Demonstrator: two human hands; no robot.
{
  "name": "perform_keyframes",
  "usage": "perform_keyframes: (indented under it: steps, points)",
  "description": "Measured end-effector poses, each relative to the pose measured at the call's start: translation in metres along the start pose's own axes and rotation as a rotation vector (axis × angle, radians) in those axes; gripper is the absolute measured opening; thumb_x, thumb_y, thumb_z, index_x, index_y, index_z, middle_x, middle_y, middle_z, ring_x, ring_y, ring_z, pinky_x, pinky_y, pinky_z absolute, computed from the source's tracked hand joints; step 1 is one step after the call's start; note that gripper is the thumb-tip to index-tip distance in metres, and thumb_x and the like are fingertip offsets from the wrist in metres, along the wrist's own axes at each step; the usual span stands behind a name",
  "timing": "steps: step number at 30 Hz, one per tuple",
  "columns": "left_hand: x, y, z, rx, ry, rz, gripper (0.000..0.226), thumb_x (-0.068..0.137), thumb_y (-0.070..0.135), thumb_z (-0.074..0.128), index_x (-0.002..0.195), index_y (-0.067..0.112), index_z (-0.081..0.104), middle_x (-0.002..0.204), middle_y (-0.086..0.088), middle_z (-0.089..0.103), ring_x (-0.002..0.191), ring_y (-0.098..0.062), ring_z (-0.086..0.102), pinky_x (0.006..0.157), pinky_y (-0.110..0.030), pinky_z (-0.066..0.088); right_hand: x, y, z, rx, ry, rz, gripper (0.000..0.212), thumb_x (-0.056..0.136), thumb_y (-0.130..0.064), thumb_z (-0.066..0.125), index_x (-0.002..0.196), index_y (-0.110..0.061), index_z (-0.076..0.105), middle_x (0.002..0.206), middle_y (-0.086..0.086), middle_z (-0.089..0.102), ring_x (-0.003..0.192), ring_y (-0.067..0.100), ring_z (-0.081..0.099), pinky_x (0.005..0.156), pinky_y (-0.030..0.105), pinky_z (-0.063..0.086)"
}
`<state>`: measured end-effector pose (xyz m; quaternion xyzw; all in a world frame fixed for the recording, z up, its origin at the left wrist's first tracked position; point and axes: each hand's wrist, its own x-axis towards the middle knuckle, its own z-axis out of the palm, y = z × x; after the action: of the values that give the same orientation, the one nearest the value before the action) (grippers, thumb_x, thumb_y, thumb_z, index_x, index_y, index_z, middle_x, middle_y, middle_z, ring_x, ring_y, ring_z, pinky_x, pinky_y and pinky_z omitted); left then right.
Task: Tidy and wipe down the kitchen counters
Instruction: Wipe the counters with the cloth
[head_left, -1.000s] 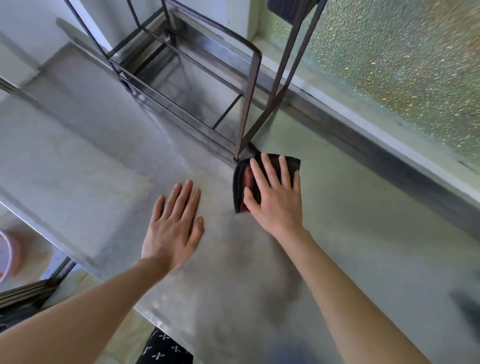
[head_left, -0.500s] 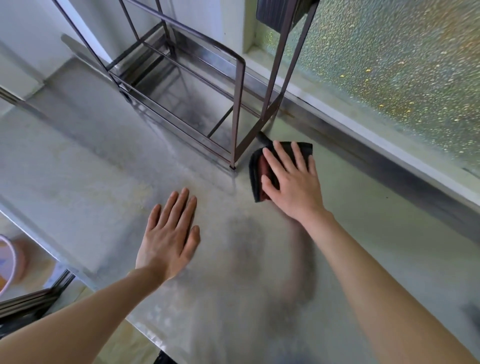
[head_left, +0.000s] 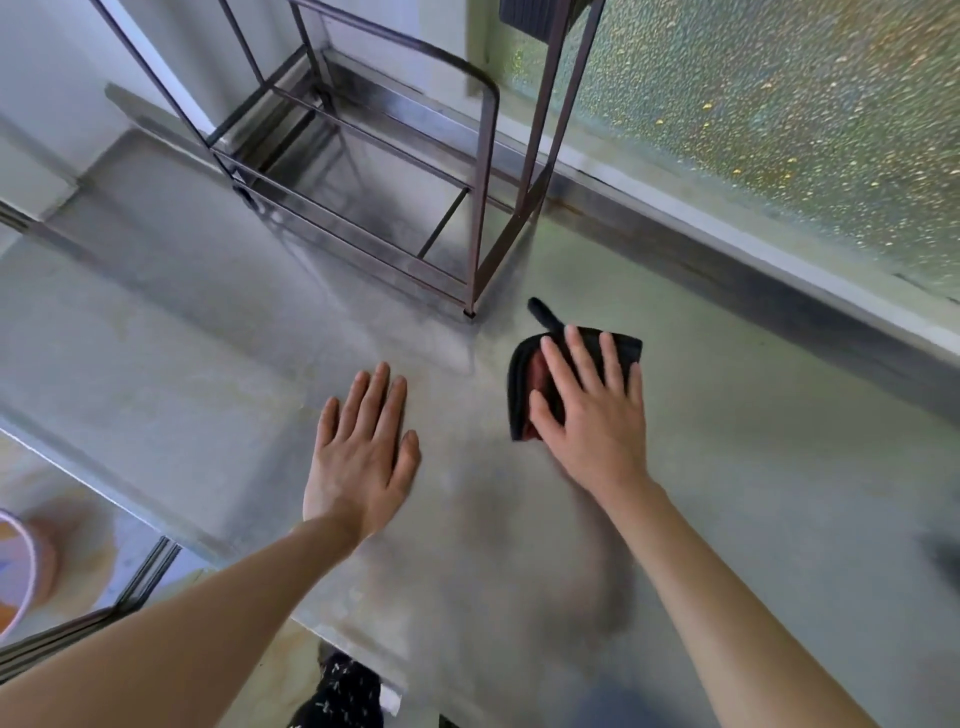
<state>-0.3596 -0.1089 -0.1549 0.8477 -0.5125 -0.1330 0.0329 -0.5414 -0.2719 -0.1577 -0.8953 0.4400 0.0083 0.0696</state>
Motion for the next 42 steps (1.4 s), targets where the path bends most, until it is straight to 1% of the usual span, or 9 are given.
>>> perform_keyframes:
  steps: [5,10,13,20,25,28,34,40,42]
  points:
    - [0.000,-0.002,0.000,-0.068,-0.004,0.011,0.060,0.093,0.044,0.012,0.148,0.020,0.007,0.156,0.002,-0.003,0.141,-0.011,-0.013,0.116,-0.038,-0.004,-0.010,-0.023,0.004,0.082,0.069,0.436,0.061,0.090,-0.047,0.026,0.145,-0.022,0.032,0.154,0.005,0.025,0.141,0.038,0.018,0.108,0.063,0.020]
    - [-0.001,-0.006,-0.009,-0.131,-0.041,0.056,0.064,0.091,0.044,0.010,0.148,0.016,0.003,0.156,-0.002,-0.009,0.142,-0.014,-0.013,0.115,-0.036,-0.008,-0.049,-0.102,0.015,0.040,0.005,0.235,0.057,0.090,-0.047,0.032,0.144,-0.027,0.032,0.153,0.001,0.029,0.141,0.034,0.023,0.108,0.058,0.021]
    - [-0.007,-0.019,-0.025,-0.238,-0.059,0.131,0.059,0.096,0.037,0.023,0.148,0.015,0.007,0.156,-0.003,-0.007,0.143,-0.014,-0.010,0.114,-0.032,-0.008,-0.060,-0.101,0.015,0.012,-0.046,0.216,0.059,0.090,-0.051,0.025,0.146,-0.032,0.025,0.155,-0.003,0.022,0.143,0.029,0.016,0.111,0.054,0.020]
    - [-0.026,-0.139,-0.036,-0.125,-0.069,0.342,0.053,0.093,0.039,0.021,0.145,0.030,0.025,0.154,0.010,0.003,0.140,-0.006,-0.011,0.114,-0.032,-0.008,-0.053,-0.150,0.020,0.210,0.064,0.848,0.056,0.096,-0.042,0.028,0.148,-0.026,0.019,0.158,0.003,0.012,0.145,0.032,0.000,0.113,0.056,-0.002]
    - [-0.020,-0.181,-0.039,-0.014,-0.083,0.479,0.049,0.092,0.035,0.029,0.138,0.021,0.041,0.150,-0.001,0.028,0.139,-0.023,0.023,0.112,-0.038,0.008,-0.061,-0.237,0.030,0.080,0.019,0.460,0.058,0.092,-0.048,0.023,0.146,-0.028,0.028,0.155,0.001,0.023,0.143,0.033,0.016,0.112,0.053,0.011]
    - [-0.012,-0.182,-0.034,0.013,-0.078,0.546,0.048,0.093,0.035,0.030,0.138,0.021,0.040,0.149,-0.001,0.031,0.137,-0.026,0.028,0.110,-0.040,0.015,-0.085,-0.234,0.034,0.028,-0.005,0.310,0.056,0.091,-0.047,0.030,0.144,-0.030,0.032,0.154,-0.001,0.026,0.141,0.031,0.023,0.110,0.055,0.022]
    - [-0.011,-0.182,-0.028,0.051,-0.060,0.575,0.048,0.093,0.035,0.029,0.139,0.022,0.039,0.149,-0.002,0.033,0.138,-0.026,0.028,0.110,-0.041,0.015,-0.105,-0.225,0.037,0.160,0.092,0.889,0.064,0.086,-0.047,0.021,0.146,-0.026,0.028,0.155,0.003,0.022,0.143,0.034,0.012,0.111,0.059,0.013]
    - [-0.010,-0.182,-0.031,0.080,-0.067,0.589,0.050,0.094,0.035,0.026,0.140,0.022,0.036,0.150,-0.002,0.030,0.139,-0.022,0.019,0.110,-0.040,0.008,-0.130,-0.303,0.045,0.059,0.034,0.468,0.057,0.088,-0.045,0.040,0.142,-0.029,0.036,0.153,-0.002,0.026,0.141,0.031,0.023,0.110,0.054,0.022]
    - [-0.010,-0.182,-0.030,0.078,-0.074,0.589,0.050,0.094,0.036,0.025,0.141,0.023,0.034,0.152,-0.001,0.027,0.140,-0.020,0.015,0.111,-0.039,0.005,-0.138,-0.288,0.047,0.027,0.048,0.509,0.056,0.088,-0.045,0.039,0.142,-0.029,0.038,0.152,-0.002,0.028,0.141,0.031,0.025,0.109,0.055,0.024]
